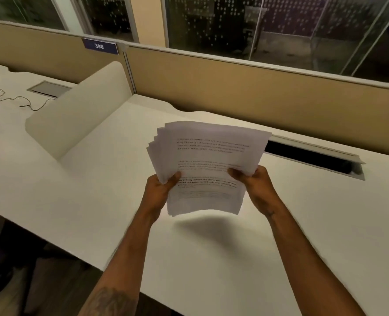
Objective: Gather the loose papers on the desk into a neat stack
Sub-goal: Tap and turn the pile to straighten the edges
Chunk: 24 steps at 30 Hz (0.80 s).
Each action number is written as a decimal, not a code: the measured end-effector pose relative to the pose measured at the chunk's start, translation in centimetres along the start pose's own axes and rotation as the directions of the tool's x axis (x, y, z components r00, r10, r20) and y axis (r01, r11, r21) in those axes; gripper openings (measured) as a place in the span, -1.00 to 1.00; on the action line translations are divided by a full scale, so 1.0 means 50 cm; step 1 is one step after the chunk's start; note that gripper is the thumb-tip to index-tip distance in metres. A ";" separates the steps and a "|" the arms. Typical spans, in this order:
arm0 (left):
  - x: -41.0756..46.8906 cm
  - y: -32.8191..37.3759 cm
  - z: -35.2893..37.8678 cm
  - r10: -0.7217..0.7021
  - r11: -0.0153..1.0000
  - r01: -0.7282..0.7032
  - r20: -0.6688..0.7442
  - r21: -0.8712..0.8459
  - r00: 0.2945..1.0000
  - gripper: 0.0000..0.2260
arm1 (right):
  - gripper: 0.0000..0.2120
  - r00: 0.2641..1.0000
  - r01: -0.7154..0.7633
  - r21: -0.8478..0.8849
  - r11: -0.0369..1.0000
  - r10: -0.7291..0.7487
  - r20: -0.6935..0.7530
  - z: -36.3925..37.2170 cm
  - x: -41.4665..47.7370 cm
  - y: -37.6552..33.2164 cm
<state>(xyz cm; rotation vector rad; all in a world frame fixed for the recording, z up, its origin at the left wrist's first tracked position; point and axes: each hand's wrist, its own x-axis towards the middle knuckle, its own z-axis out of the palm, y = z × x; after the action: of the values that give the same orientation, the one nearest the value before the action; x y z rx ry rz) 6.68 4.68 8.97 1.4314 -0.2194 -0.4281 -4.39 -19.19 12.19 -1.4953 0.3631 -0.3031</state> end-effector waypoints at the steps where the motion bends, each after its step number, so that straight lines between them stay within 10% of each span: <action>1: -0.002 -0.005 0.004 0.002 1.000 -0.002 0.012 0.001 1.000 -0.80 | -0.77 1.000 0.000 -0.003 1.000 0.000 -0.003 -0.007 -0.005 0.004; 24: -0.025 -0.029 0.045 -0.030 0.999 0.028 0.093 0.021 0.995 -0.77 | -0.86 0.997 -0.008 0.044 0.999 0.011 -0.072 -0.003 -0.033 0.059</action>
<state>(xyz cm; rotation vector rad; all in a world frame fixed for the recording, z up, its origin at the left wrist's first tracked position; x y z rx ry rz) 4.45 3.06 7.97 1.4364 -0.2787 -0.5182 -6.01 -18.50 9.30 -1.4416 0.4189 -0.3562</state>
